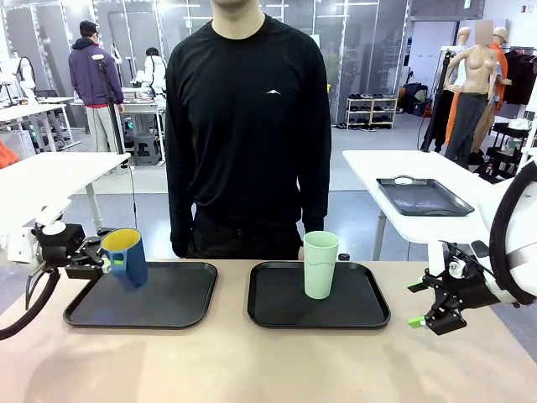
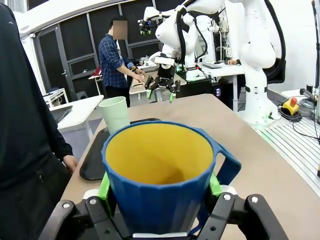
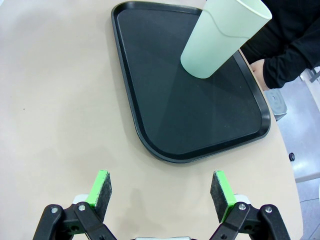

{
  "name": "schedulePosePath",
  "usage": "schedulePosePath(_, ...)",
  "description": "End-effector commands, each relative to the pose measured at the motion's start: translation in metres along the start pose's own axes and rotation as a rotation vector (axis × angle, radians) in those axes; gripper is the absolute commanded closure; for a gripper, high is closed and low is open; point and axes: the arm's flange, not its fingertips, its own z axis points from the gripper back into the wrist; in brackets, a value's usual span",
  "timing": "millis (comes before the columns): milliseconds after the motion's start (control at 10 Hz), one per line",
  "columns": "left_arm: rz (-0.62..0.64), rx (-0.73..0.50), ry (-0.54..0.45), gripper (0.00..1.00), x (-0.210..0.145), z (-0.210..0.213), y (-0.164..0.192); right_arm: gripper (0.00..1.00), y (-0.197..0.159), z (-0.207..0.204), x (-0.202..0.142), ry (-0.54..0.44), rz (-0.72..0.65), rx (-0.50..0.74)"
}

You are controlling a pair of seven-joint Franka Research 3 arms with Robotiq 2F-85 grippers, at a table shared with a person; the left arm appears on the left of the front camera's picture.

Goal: Sort and store the cups by type.
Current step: Pick up the Handle plastic cup and place it into the empty Flat Tray.

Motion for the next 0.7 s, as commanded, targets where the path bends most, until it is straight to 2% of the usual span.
schedulePosePath(0, 0.001, 0.001, 0.0, 0.21, -0.001, 0.0, 0.0, 0.0, -0.002, -0.001, -0.001, -0.012, -0.001, -0.005)
schedulePosePath(200, 0.035, 0.025, -0.016, 0.21, -0.028, 0.012, 0.028, 0.0, -0.002, -0.001, -0.001, -0.012, -0.001, -0.005)
schedulePosePath(600, -0.02, 0.002, 0.068, 0.21, -0.072, 0.026, 0.067, 0.0, -0.002, -0.001, -0.001, -0.012, -0.001, -0.005)
